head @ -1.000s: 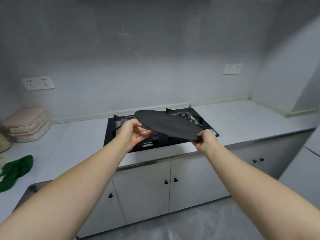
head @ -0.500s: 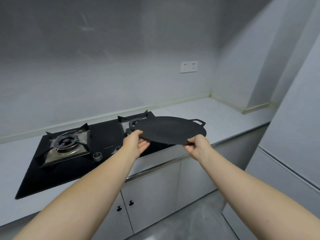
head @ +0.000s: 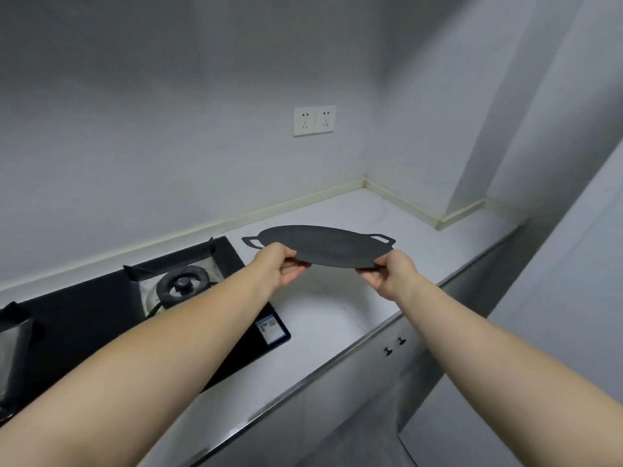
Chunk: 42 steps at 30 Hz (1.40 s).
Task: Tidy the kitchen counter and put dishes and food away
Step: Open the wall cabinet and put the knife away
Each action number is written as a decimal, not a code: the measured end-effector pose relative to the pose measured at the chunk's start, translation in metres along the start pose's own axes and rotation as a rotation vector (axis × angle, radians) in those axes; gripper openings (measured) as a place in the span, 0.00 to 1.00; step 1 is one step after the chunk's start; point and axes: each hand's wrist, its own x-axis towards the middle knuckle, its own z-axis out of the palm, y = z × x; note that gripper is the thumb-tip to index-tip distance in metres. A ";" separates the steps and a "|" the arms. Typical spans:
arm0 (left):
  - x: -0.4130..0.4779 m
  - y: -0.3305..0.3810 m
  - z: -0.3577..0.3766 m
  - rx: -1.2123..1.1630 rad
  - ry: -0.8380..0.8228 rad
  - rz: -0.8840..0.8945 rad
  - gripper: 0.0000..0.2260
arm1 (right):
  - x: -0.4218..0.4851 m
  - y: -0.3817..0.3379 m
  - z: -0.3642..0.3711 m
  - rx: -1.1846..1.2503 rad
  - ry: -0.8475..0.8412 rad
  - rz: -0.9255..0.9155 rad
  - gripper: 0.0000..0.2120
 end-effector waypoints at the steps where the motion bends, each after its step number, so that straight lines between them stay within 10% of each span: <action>1: 0.014 0.007 0.009 0.010 -0.013 -0.008 0.06 | 0.014 -0.009 0.001 -0.017 0.019 0.009 0.20; 21: 0.249 0.001 0.118 -0.092 0.143 -0.066 0.07 | 0.257 -0.078 -0.014 -0.084 0.008 0.123 0.20; 42: 0.265 -0.014 0.136 -0.297 0.129 -0.070 0.13 | 0.314 -0.052 -0.018 -0.100 0.084 0.198 0.20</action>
